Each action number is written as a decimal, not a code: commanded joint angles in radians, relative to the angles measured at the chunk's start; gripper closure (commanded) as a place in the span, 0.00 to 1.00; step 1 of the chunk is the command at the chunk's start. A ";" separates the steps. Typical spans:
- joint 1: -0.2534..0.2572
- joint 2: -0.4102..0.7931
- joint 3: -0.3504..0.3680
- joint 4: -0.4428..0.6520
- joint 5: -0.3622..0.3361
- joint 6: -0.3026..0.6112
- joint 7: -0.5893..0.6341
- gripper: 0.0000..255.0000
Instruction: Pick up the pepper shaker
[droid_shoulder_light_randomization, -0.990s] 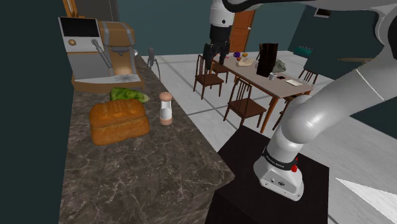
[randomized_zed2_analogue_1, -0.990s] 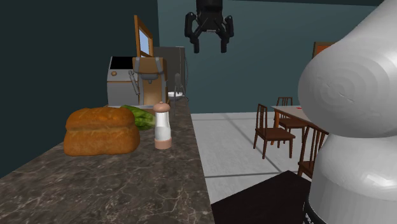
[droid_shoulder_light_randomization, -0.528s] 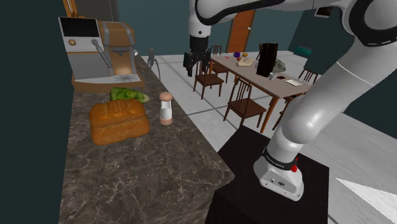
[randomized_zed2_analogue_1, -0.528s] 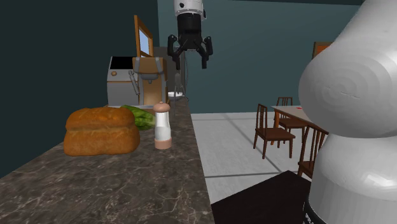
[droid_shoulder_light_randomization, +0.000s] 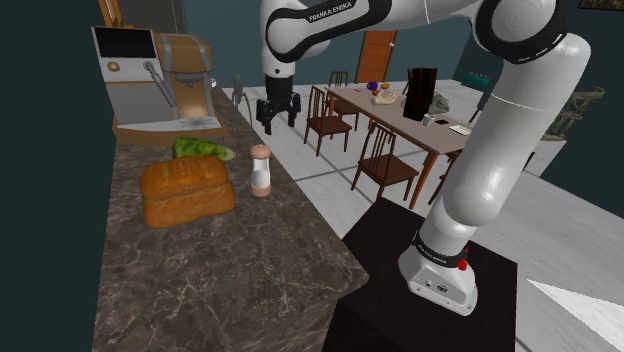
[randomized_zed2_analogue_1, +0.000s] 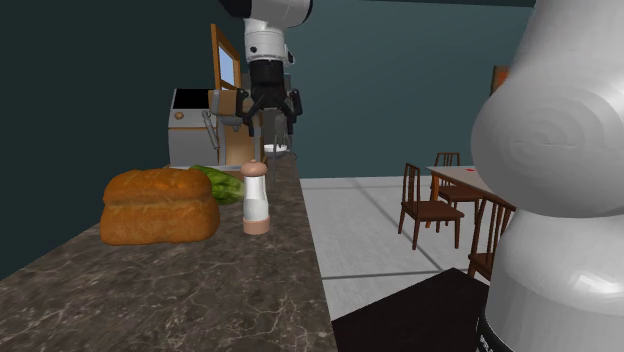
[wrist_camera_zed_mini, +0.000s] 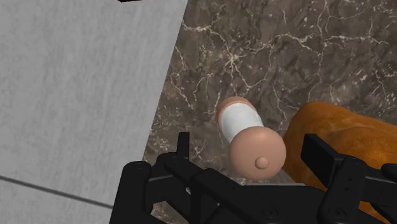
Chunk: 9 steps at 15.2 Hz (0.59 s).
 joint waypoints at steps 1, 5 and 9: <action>0.003 0.084 0.003 0.067 -0.002 0.011 0.012 0.00; 0.016 0.244 0.009 0.202 -0.006 0.021 0.041 0.00; 0.020 0.295 0.009 0.215 -0.009 0.057 0.048 0.00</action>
